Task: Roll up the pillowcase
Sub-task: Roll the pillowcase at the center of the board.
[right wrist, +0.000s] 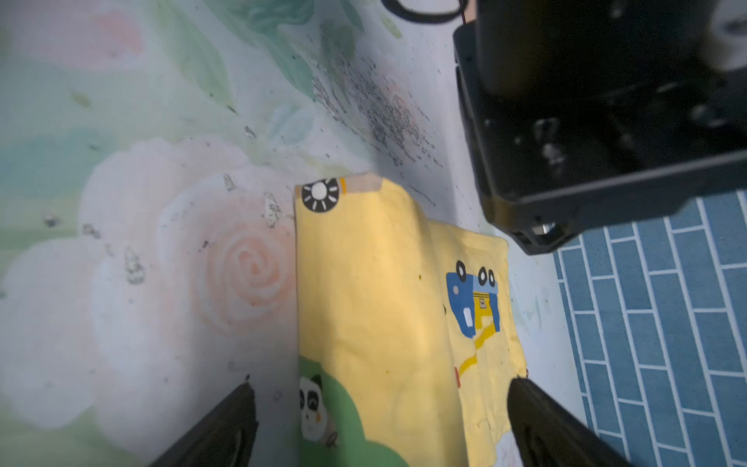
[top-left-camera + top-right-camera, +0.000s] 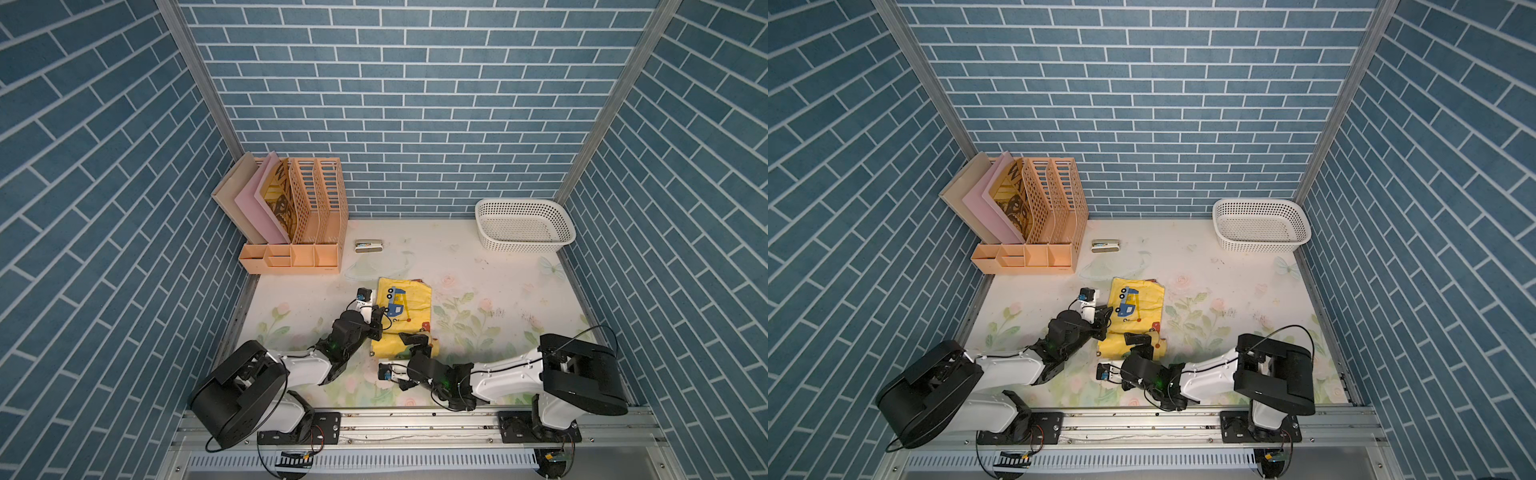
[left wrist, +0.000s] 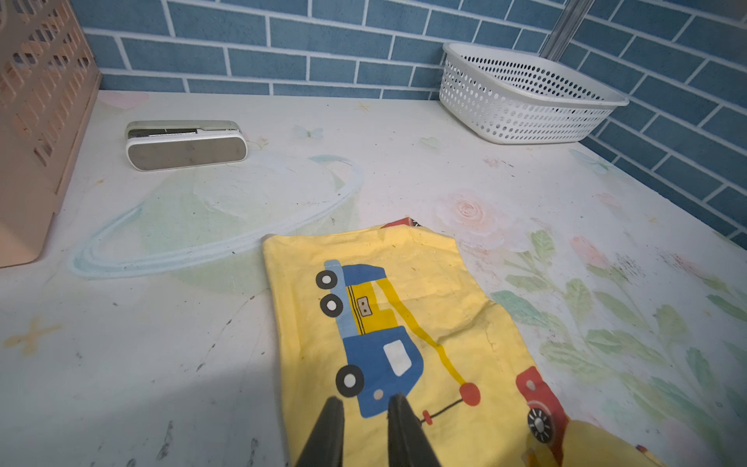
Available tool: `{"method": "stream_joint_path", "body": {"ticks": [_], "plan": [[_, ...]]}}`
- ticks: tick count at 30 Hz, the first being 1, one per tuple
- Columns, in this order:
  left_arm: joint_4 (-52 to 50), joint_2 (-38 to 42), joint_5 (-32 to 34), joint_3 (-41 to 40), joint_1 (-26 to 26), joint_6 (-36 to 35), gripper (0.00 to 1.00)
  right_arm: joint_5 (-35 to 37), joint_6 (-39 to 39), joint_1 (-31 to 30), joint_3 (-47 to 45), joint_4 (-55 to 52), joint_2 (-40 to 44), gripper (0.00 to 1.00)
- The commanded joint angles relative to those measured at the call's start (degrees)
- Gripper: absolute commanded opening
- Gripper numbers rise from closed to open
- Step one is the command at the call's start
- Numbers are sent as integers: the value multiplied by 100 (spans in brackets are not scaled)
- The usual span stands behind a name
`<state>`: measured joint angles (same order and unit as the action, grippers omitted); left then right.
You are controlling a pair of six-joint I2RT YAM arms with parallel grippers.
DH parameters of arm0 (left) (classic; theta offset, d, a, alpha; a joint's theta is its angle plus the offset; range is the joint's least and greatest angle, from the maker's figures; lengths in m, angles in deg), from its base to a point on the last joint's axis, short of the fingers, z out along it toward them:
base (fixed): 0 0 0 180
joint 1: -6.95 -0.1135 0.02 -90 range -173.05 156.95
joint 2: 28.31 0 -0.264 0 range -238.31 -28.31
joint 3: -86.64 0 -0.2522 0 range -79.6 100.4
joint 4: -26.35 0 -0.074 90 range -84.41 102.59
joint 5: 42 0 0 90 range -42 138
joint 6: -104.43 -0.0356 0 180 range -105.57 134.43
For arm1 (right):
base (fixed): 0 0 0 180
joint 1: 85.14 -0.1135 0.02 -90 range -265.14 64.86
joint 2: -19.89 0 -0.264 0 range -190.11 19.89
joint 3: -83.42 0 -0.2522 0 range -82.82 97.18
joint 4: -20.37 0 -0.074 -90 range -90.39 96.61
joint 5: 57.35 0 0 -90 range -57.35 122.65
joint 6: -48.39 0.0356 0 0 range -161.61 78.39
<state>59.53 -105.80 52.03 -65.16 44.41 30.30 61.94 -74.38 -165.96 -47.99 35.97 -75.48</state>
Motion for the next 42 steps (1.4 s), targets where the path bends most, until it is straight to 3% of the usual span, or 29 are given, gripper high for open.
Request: {"method": "stream_joint_path", "body": {"ticks": [1, 7, 9, 12, 14, 17, 19, 23, 26, 29, 38, 42], "plan": [[-119, 212, 108, -86, -44, 12, 24, 404, 171, -24, 177, 223, -470, 94], [-410, 724, 288, -104, -84, 12, 25, 581, 313, 173, 322, -81, -853, 83], [-462, 888, 350, -163, -91, 20, 25, 540, 414, 295, 497, -446, -1039, 75], [-517, 1030, 428, -258, -94, -4, 25, 472, 494, 427, 578, -650, -1146, 51], [-526, 1105, 470, -313, -105, -22, 26, 200, 603, 521, 560, -722, -1018, 22], [-554, 1185, 466, -322, -121, -49, 26, -351, 785, 660, 538, -919, -672, 0], [-584, 1229, 465, -321, -124, -58, 26, -895, 947, 813, 629, -1267, -402, 0], [-675, 1358, 463, -316, -129, -68, 26, -3391, 1405, 1647, 1321, -2837, 31, 0], [-733, 1534, 399, -332, -134, -113, 26, -5664, 1476, 2417, 2172, -4300, -207, 0], [-833, 1637, 256, -305, -136, -205, 26, -6906, 1230, 2864, 2913, -5406, -682, 0], [-592, 1710, -620, -347, -135, -516, 25, -8972, -317, 3701, 4695, -7809, -2648, 0], [-396, 1368, -864, -194, -127, -517, 25, -8977, -311, 3764, 5323, -8196, -3225, 0]]}}
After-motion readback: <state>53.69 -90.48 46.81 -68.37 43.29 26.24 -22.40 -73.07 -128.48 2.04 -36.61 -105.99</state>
